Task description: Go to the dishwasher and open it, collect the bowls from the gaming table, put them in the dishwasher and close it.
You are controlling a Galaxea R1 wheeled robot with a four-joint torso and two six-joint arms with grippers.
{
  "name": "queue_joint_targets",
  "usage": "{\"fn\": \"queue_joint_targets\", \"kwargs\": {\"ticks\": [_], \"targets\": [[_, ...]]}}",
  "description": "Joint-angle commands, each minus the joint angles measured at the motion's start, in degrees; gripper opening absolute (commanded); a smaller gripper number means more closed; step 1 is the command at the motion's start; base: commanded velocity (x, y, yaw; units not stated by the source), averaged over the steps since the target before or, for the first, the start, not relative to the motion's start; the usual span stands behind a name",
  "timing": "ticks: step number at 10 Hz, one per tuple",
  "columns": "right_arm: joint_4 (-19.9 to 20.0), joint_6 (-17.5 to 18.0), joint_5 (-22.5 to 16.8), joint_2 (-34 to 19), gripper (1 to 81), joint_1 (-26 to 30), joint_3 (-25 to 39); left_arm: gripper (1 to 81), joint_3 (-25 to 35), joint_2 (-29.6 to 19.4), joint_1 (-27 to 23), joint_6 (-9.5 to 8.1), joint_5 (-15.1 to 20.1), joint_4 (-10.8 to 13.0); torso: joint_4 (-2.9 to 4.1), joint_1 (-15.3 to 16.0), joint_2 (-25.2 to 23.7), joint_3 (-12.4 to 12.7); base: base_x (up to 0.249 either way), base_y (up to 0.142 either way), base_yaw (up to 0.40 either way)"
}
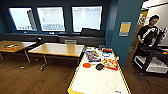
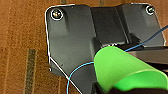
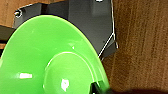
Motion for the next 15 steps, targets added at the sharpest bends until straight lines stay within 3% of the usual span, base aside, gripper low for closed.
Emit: {"fn": "queue_joint_targets", "kwargs": {"ticks": [1, 4, 8, 15], "targets": [[-0.65, -0.15, -3.13, -1.65, 1.0, 1.98, -1.24, 1.0, 0.15, -1.48, -2.22, 0.47, 3.52, -0.24, 0.00, 0.07, 0.00, 0.00, -0.082, 0.000, 0.000], [-0.74, -0.50, -3.04, -1.65, 1.0, 1.99, -1.06, 1.0, 1.20, -2.89, -1.78, 0.30, 3.78, -0.24, 0.00, 0.07, -0.02, 0.02, -0.074, 0.000, 0.000], [-0.74, -0.50, -2.95, -1.74, 1.0, 1.72, -1.23, 1.0, 10.78, -8.42, -1.69, 0.30, 3.26, -0.07, 0.00, 0.07, -0.06, 0.02, -0.050, 0.000, 0.000], [-0.74, -0.50, -2.87, -1.47, 1.0, 1.46, -1.15, 1.0, 10.60, -7.90, -1.69, 0.30, 3.26, -0.07, 0.00, 0.07, -0.06, 0.02, 0.000, 0.000, 0.000]]}}
